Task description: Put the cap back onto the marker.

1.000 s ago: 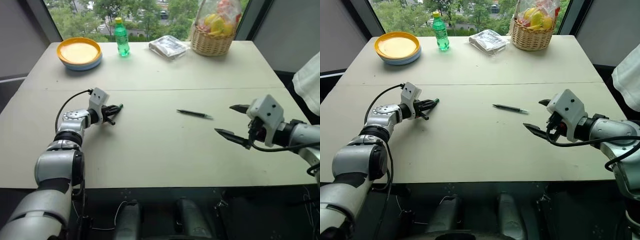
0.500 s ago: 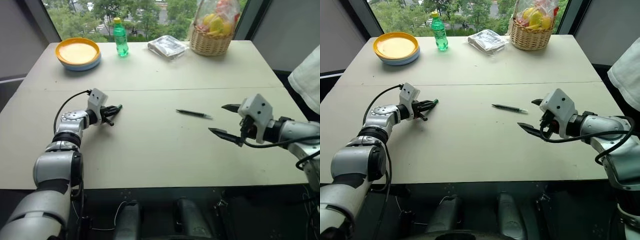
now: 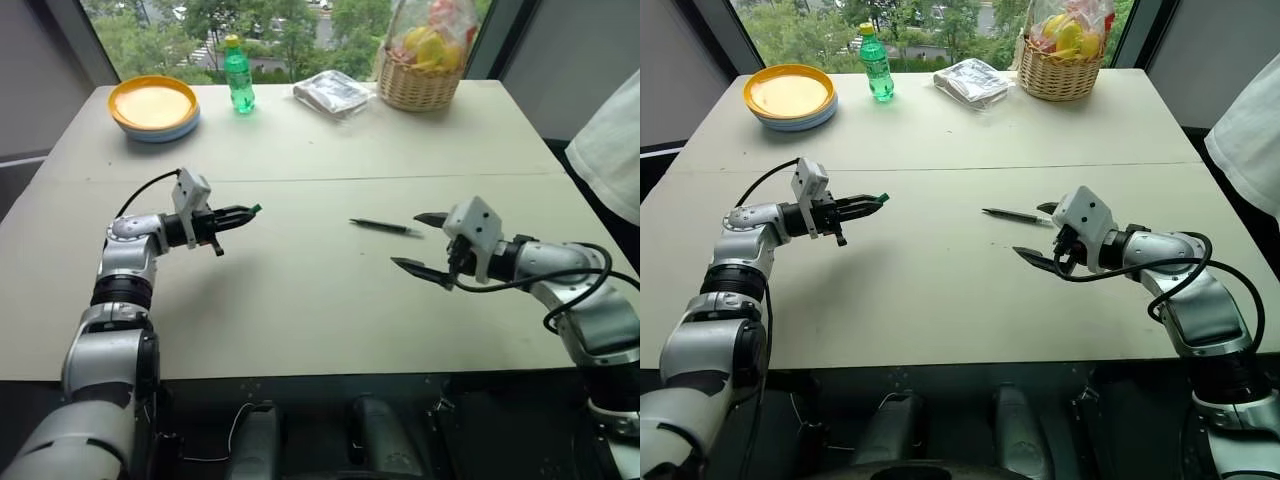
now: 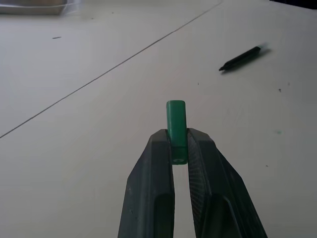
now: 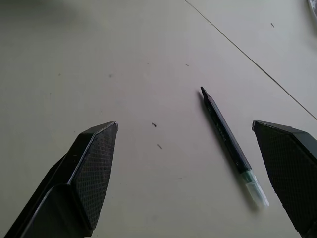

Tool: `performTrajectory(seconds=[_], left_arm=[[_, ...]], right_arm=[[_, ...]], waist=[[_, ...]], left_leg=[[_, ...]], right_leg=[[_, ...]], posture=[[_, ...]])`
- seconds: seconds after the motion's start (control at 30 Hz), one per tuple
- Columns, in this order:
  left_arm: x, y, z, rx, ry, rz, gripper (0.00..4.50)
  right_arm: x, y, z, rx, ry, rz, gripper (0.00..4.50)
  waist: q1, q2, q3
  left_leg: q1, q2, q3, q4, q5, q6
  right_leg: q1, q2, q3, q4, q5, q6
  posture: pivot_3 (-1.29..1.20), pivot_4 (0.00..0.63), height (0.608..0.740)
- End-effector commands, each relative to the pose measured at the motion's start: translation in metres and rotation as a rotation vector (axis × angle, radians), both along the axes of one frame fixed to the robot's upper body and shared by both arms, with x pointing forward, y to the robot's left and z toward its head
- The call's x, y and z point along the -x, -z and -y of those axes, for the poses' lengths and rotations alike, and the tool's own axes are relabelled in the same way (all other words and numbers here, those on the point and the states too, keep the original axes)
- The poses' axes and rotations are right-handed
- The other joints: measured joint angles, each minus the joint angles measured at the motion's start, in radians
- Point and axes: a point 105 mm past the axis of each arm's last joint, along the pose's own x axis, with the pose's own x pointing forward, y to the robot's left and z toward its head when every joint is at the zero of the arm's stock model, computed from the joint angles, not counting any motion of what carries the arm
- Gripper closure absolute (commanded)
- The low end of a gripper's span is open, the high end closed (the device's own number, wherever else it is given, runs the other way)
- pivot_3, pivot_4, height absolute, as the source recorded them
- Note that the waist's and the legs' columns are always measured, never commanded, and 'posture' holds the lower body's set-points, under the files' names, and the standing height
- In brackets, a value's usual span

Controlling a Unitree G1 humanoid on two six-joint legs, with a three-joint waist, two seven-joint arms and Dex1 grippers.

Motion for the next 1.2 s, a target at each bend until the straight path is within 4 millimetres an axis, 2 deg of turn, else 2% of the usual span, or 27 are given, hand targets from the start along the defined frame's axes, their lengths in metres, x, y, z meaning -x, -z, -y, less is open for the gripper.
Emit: performTrajectory(seconds=[0.03,0.3,0.4,0.57,0.73,1.03,1.2], left_arm=[[0.024,-0.022,0.001,-0.015,0.073,0.039,4.48],[0.059,-0.032,0.001,-0.102,0.107,0.041,4.48],[0.068,-0.031,0.0,-0.162,0.121,0.063,4.48],[0.075,-0.035,-0.002,-0.168,0.11,0.078,4.48],[0.081,-0.036,-0.002,-0.173,0.102,0.089,4.48],[0.079,-0.037,-0.001,-0.152,0.073,0.104,4.48],[0.077,-0.037,0.002,-0.092,0.069,0.071,4.48]], right_arm=[[-0.016,-0.009,0.001,-0.031,-0.019,0.039,0.0],[-0.059,-0.009,0.008,-0.16,-0.033,-0.037,0.0],[-0.071,-0.001,0.006,-0.173,-0.054,-0.08,0.0],[-0.083,0.018,0.01,-0.132,-0.046,-0.135,0.0],[-0.088,0.039,0.015,-0.065,-0.025,-0.178,0.0],[-0.091,0.057,0.015,-0.059,0.016,-0.249,0.0],[-0.091,0.06,0.014,-0.068,0.024,-0.271,0.0]], waist=[[-0.004,0.0,0.0],[0.009,0.0,0.0],[0.004,0.0,0.0],[0.002,0.001,0.0],[0.002,0.001,0.0],[0.001,0.001,0.0],[0.0,0.001,0.0]], left_leg=[[0.0,0.0,0.0,0.0,0.0,0.0],[0.001,0.0,0.001,0.0,0.0,0.0],[0.001,0.0,0.002,0.0,0.0,0.0],[0.002,0.0,0.002,0.0,0.0,0.0],[0.002,0.0,0.002,-0.001,0.0,0.0],[0.003,0.0,0.002,-0.001,0.0,0.0],[0.003,0.0,0.003,-0.001,0.0,0.0]], right_leg=[[0.0,0.0,0.0,0.0,0.0,0.0],[0.0,0.0,0.001,0.001,0.0,0.0],[0.0,0.0,0.001,0.001,0.0,0.0],[0.0,0.0,0.001,0.001,0.0,0.0],[0.0,0.0,0.001,0.001,0.0,0.0],[0.0,0.0,0.002,0.001,0.0,-0.001],[0.0,0.0,0.002,0.001,0.0,-0.001]], posture=[[0.0,0.15,0.74],[0.0,0.15,0.74],[0.0,0.15,0.74],[0.0,0.15,0.74],[0.0,0.15,0.74],[0.0,0.15,0.74],[0.0,0.15,0.74]])
